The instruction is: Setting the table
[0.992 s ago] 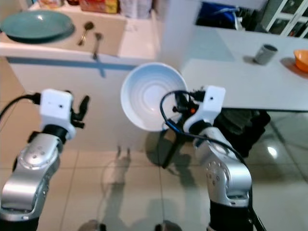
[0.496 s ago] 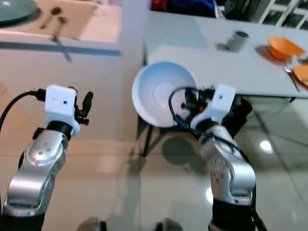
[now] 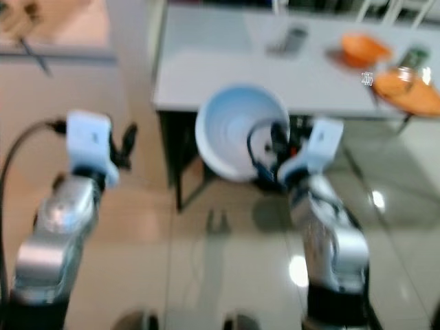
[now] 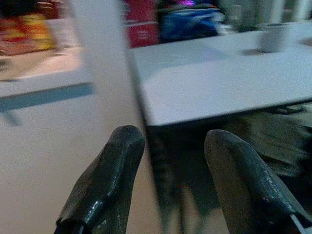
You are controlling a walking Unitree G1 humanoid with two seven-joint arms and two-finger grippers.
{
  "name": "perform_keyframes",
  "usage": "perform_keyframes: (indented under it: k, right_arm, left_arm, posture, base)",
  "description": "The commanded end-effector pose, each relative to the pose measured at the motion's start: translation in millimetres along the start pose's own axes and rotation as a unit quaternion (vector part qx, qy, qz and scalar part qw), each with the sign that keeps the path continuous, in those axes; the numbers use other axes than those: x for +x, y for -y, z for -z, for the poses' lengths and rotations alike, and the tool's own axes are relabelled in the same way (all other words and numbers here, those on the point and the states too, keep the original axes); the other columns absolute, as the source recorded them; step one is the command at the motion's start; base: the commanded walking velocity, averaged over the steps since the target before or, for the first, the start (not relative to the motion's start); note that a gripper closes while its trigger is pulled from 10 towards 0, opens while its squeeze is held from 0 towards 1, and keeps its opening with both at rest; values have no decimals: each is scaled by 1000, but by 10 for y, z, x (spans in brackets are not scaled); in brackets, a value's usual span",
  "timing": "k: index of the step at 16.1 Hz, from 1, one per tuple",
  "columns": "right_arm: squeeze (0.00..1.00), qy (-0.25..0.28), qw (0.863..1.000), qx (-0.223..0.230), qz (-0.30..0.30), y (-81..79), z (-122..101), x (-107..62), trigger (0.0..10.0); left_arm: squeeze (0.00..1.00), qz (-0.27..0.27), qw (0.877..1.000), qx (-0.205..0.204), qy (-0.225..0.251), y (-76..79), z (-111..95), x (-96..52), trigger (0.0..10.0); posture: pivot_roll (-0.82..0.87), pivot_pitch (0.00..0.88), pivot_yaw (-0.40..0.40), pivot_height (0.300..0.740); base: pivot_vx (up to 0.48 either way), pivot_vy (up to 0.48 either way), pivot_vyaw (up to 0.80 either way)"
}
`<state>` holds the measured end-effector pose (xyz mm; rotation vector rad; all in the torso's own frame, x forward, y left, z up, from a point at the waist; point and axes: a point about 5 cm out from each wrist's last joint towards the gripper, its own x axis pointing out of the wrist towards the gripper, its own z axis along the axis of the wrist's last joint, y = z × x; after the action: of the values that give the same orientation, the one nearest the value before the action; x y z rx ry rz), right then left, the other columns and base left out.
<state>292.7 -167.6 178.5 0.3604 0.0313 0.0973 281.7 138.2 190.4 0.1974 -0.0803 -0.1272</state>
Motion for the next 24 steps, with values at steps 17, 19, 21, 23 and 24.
perform_keyframes:
  k: [17, 19, 21, 23, 24]
  right_arm:
    - [0, 54, 998, 33, 18, 90, -310, 130, 10000]
    - [0, 52, 998, 35, 13, 82, -313, 133, 10000]
    - [0, 52, 998, 36, 13, 80, -316, 132, 10000]
    - [0, 51, 998, 37, 10, 72, -319, 138, 10000]
    - [0, 50, 998, 38, 8, 68, -319, 139, 10000]
  left_arm:
    - [0, 33, 999, -16, 21, 43, -101, 17, 10000]
    - [0, 33, 999, -17, 22, 43, -105, 19, 10000]
    - [0, 35, 999, -14, 22, 47, -111, 14, 10000]
    - [0, 39, 999, -12, 26, 53, -140, 17, 10000]
    - [0, 40, 999, -11, 28, 53, -150, 20, 10000]
  posture:
    - [-35, 144, -63, 740]
    - [-35, 143, -64, 740]
    - [-35, 142, -64, 740]
    - [-34, 141, -63, 740]
    - [-34, 141, -63, 740]
  base:
    - [363, 0, -329]
    - [377, 0, 0]
    - [375, 0, 0]
    - [377, 0, 0]
    - [379, 0, 0]
